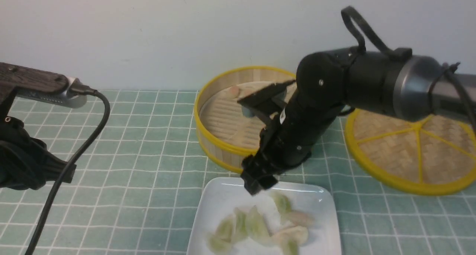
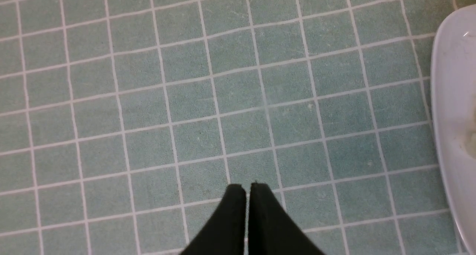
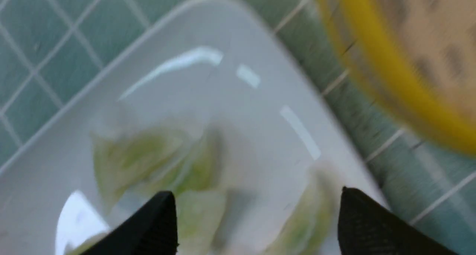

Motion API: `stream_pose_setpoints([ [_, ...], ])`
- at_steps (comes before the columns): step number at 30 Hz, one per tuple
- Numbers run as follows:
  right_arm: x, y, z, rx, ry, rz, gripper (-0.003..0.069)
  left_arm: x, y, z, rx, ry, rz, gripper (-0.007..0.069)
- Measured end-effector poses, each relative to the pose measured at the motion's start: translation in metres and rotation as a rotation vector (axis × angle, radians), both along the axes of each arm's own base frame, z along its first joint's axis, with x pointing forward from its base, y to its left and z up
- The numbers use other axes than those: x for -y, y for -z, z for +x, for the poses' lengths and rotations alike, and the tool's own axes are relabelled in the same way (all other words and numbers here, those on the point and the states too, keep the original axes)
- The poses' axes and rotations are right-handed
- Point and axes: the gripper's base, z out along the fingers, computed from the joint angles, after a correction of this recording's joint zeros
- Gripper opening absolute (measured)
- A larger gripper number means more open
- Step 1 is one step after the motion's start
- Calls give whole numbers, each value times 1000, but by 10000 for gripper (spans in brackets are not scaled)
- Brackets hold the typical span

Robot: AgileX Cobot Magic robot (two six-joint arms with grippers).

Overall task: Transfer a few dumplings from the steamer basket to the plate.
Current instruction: Use the right arm to put the dumpling into the plate, then use the right arm to grab a dumpling from inside the steamer

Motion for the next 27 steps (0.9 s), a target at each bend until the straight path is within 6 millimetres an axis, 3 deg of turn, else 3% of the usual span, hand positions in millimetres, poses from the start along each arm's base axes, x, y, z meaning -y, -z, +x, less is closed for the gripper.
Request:
stream_pose_setpoints([
  [4,13,-32,44,184,82,52,539,0,1,-2,-24,0,3,-6],
  [6,21,-36,61,214,117,61,539,0,1,-3,-32,0,3,-6],
  [7,27,-34,83,245,139,69,540,0,2,-3,-43,0,5,-6],
  [10,31,-25,107,270,135,58,540,0,2,-4,-52,0,5,-6],
  [11,28,-12,124,287,109,44,540,0,3,-4,-56,0,6,-6],
  [13,20,6,140,297,78,32,540,-1,3,-6,-73,0,8,-6],
  [22,6,67,174,328,6,-14,540,-3,7,-13,-158,0,38,-6],
  [27,8,81,182,374,11,-62,532,-4,7,-14,-176,0,44,-6],
])
